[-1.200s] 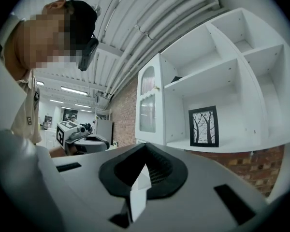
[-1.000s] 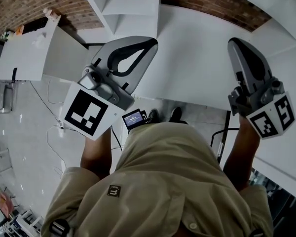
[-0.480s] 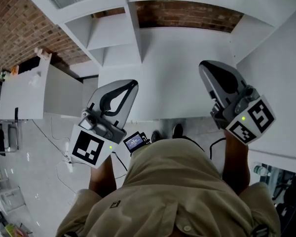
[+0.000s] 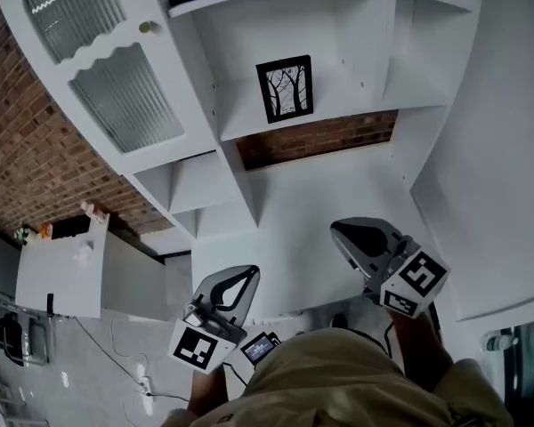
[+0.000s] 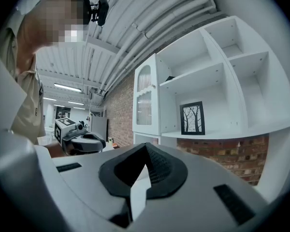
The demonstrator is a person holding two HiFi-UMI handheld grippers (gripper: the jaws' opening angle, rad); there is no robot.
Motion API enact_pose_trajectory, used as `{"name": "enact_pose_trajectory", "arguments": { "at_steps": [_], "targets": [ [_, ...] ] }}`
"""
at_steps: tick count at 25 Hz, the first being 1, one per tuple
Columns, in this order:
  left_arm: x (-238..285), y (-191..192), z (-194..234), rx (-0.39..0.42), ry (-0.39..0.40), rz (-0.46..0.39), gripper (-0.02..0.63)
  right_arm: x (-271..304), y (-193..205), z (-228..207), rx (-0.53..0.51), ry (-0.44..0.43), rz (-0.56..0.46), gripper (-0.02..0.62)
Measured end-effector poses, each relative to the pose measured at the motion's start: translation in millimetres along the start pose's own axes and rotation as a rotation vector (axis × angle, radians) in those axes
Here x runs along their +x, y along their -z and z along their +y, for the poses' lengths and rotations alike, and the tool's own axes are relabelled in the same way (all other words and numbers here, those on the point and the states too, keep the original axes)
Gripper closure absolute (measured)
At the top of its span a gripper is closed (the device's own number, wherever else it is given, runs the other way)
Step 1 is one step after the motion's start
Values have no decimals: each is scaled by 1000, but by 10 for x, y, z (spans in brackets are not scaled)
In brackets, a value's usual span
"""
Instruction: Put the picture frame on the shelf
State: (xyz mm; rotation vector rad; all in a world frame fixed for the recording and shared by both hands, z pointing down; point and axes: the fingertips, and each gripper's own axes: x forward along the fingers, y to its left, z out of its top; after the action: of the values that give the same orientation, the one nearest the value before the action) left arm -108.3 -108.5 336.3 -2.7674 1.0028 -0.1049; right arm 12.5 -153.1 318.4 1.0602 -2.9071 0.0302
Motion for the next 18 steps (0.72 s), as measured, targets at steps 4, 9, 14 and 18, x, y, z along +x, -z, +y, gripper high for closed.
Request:
{"name": "enact_pose_trajectory", "arguments": {
  "at_steps": [4,9,14,18],
  "targets": [
    [10,-17,-51,12,19,0,600,-48,-26,15,-8,2,6,592],
    [-11,-13,-66,4,19,23,600,-109,-101,10,-18,10,1,592],
    [-64,-17,-4,-20,1,53,600,-139,-167,21,-16,17,2,592],
    [-19,-31,205,5,-18,52,600,-59,-262,-71,-43,29,-28,592]
  ]
}}
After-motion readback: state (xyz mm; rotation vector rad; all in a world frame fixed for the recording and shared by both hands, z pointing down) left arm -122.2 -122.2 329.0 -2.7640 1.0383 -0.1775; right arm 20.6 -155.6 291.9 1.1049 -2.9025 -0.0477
